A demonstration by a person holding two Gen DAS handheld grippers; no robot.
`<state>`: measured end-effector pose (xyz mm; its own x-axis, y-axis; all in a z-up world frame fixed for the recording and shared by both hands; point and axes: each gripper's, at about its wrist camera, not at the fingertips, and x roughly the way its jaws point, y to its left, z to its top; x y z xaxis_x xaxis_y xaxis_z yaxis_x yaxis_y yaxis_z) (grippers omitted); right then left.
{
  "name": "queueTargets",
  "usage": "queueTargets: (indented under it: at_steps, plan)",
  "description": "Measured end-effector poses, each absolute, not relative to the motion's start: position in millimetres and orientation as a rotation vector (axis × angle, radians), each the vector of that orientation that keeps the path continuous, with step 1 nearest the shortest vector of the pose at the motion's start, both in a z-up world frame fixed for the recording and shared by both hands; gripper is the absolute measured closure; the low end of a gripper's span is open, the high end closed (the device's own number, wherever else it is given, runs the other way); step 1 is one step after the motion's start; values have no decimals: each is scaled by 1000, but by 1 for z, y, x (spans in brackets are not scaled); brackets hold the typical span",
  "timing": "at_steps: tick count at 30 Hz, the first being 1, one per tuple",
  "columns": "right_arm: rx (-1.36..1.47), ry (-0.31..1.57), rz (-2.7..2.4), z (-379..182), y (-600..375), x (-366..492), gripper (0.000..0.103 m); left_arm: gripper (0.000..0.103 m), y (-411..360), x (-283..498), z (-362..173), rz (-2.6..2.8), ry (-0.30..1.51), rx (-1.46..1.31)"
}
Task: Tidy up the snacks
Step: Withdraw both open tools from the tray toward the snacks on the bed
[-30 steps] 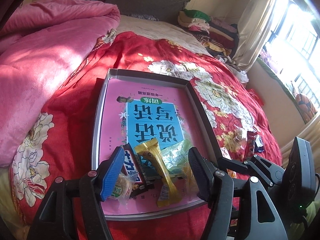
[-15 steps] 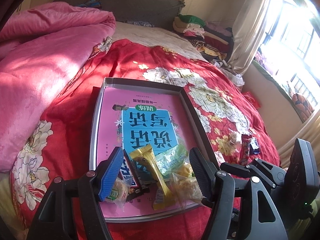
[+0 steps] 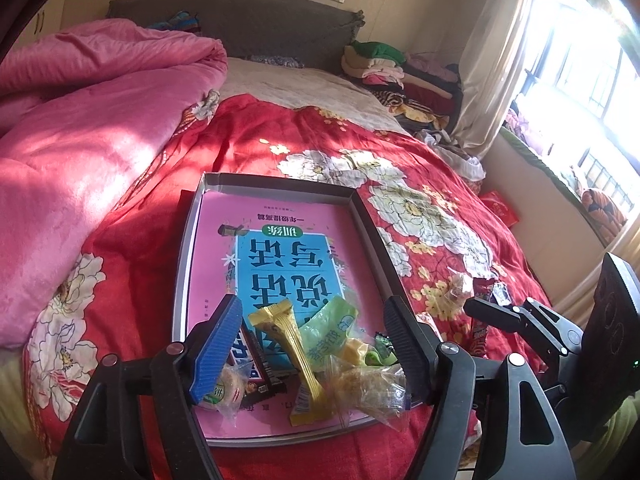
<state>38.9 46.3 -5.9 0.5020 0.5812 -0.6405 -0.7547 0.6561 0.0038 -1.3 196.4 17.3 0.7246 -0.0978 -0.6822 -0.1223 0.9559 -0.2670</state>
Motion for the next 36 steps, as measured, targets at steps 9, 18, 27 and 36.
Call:
queueTargets:
  at_steps: [9,18,27,36]
  plan:
    - [-243,615,788,9,28,43,29,24,178,-1,21,-3,760,-299]
    - [-202,581,764,21,9,45,24,24,160,-3,22,-19,752,-340]
    - [-166,570,714,29,-16,50,20,23,145,-5,27,-32,741,-321]
    - [-124,560,670,37,-42,53,19,23,131,-8,33,-60,723,-310]
